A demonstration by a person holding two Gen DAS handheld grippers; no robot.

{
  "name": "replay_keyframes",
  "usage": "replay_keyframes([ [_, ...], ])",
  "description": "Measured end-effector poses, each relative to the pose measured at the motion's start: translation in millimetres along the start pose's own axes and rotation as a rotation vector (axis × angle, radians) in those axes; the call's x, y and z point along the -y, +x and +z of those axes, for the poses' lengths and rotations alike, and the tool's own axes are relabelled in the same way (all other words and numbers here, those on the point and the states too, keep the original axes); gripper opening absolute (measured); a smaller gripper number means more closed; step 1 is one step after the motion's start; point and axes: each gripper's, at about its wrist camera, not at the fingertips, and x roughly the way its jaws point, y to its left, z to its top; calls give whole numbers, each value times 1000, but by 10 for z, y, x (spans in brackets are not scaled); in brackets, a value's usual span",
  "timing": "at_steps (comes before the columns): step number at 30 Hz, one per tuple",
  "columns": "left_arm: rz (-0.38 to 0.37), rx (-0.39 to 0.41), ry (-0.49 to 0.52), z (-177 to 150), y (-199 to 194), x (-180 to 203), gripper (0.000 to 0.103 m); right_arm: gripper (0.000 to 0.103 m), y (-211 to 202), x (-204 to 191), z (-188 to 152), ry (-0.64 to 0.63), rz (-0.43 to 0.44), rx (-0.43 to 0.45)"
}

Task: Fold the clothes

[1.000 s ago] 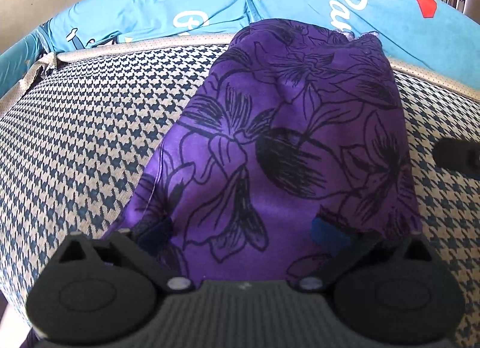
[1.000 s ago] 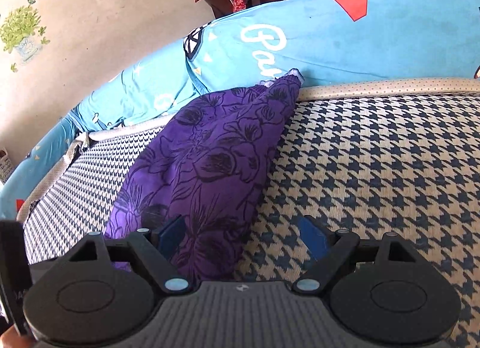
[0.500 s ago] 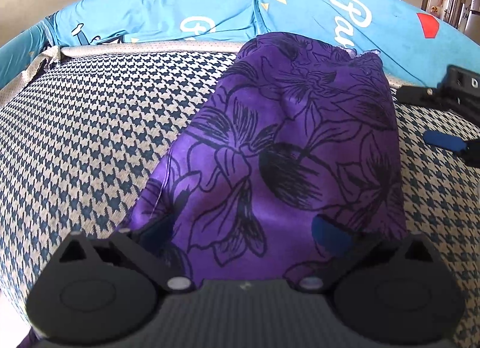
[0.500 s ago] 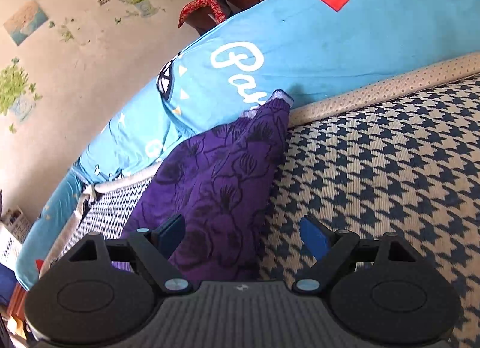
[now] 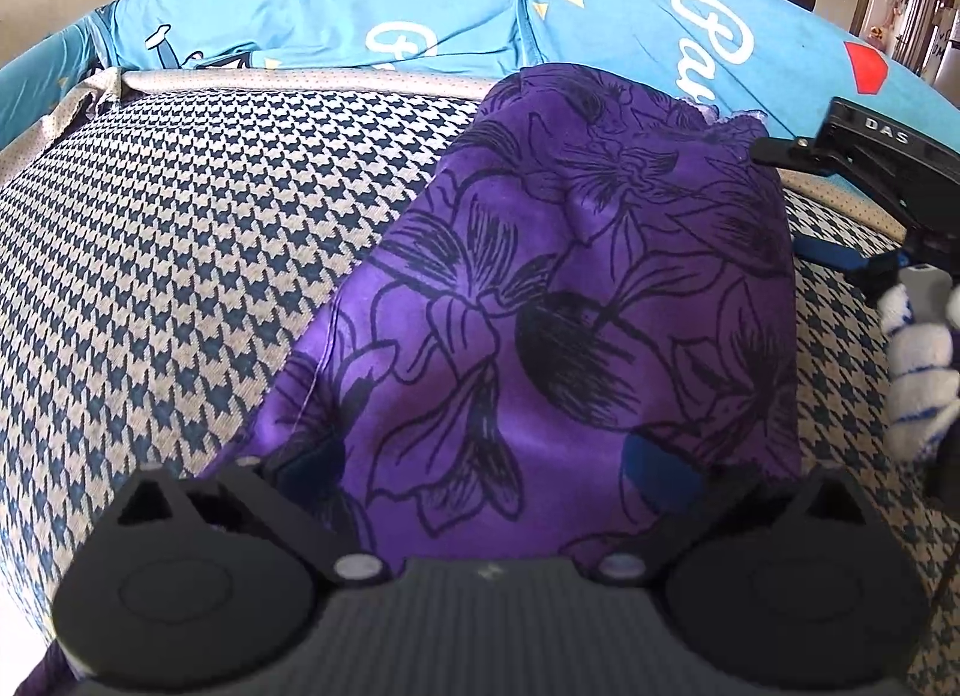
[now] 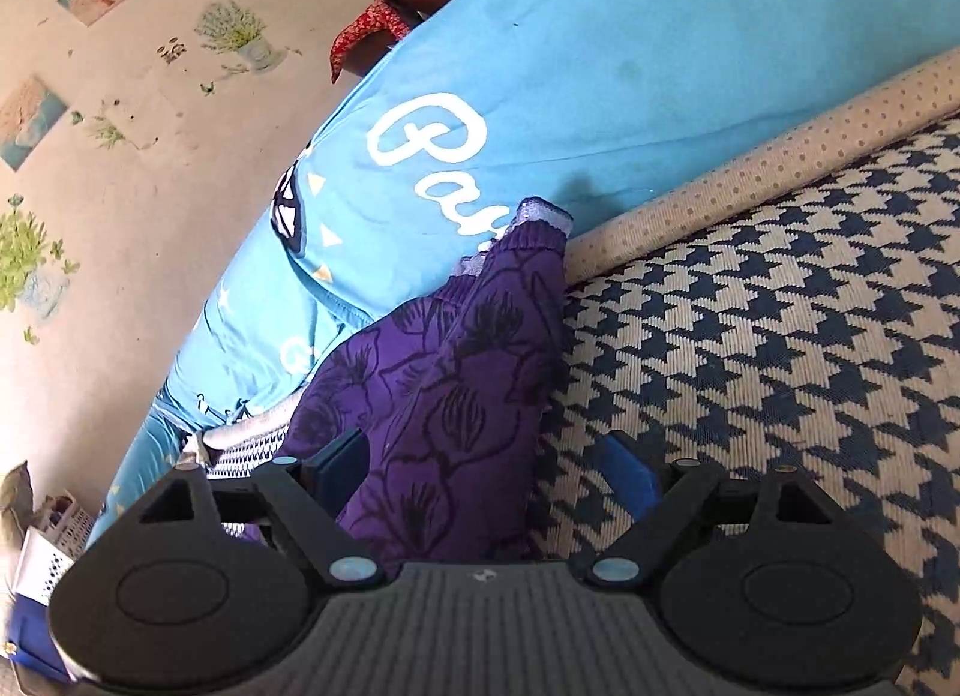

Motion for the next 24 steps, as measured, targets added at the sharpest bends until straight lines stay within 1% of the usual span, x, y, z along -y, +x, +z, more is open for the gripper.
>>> replay_keyframes([
  [5, -7, -1, 6, 0, 0, 18, 103, 85, 110, 61, 55, 11, 47, -4],
  [12, -3, -14, 3, -7, 38, 1, 103, 83, 271, 62, 120, -26, 105, -17],
  [17, -12, -19, 1, -15, 32, -8, 103, 66, 414, 74, 148, -52, 147, -27],
  [18, -12, -20, 3, -19, 32, -6, 103, 64, 440, 87, 153, -49, 158, -28],
  [20, -15, -19, 13, -21, 35, 11, 103, 57, 492, 111, 163, -45, 179, -29],
  [21, -13, -19, 18, -23, 38, 19, 103, 56, 516, 128, 173, -35, 193, -32],
  [23, -12, -23, 24, -28, 56, 37, 103, 49, 563, 149, 185, -28, 214, -38],
  [24, -13, -26, 25, -31, 68, 45, 103, 48, 588, 150, 187, -28, 222, -43],
])
